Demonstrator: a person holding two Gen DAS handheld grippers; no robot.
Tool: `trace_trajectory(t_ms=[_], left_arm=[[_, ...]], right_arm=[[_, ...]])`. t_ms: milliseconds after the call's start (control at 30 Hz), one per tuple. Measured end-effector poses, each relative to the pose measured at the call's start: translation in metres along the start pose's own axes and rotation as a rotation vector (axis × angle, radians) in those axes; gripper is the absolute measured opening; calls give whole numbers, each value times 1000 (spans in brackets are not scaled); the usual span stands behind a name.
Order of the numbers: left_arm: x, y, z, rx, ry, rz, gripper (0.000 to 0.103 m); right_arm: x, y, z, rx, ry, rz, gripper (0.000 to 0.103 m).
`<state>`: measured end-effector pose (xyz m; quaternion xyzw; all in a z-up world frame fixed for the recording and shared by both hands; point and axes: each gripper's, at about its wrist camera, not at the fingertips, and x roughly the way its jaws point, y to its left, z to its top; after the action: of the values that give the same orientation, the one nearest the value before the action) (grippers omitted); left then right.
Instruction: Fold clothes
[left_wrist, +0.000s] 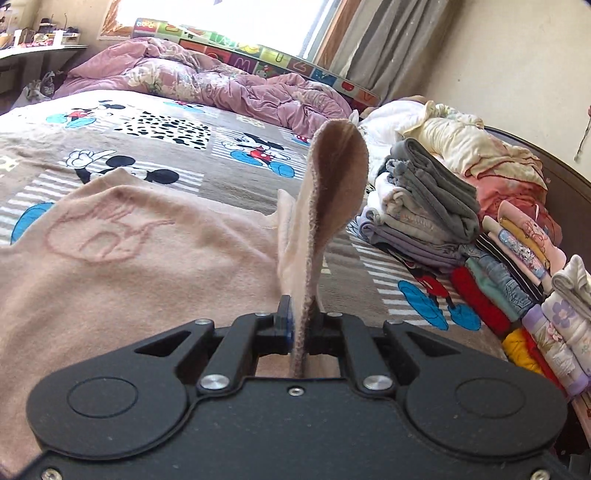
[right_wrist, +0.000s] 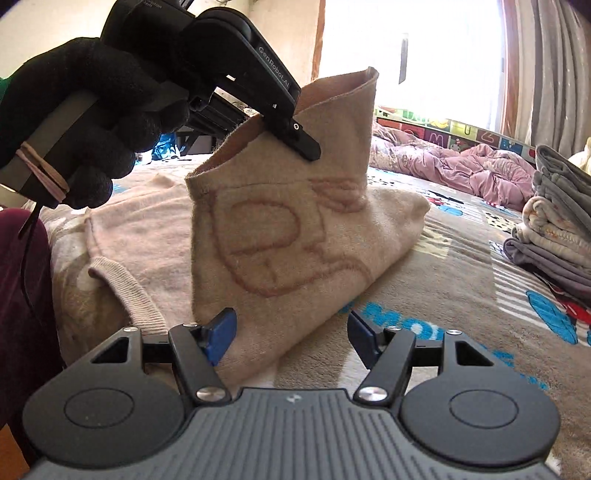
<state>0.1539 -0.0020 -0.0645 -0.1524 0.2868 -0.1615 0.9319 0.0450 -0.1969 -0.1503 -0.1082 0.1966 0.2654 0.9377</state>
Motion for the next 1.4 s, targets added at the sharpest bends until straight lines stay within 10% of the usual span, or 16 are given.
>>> trace_trajectory(t_ms=[400, 633, 800, 1000, 1133, 1400], left_arm=[[17, 96, -42, -205, 56, 115, 5], [17, 103, -41, -239, 37, 64, 5], [28, 107, -46, -221, 94, 92, 5], [21, 114, -47, -286, 64, 54, 5], [22, 116, -47, -288, 67, 55, 5], [23, 122, -44, -334, 48, 43, 20]], right_arm=[[-6, 32, -7, -108, -7, 128, 66], [-11, 51, -4, -175, -62, 166, 66], [4, 53, -10, -170, 62, 233, 71], [-7, 44, -1, -133, -42, 192, 71], [16, 53, -5, -168, 68, 244, 75], [9, 45, 0, -135, -6, 253, 76]])
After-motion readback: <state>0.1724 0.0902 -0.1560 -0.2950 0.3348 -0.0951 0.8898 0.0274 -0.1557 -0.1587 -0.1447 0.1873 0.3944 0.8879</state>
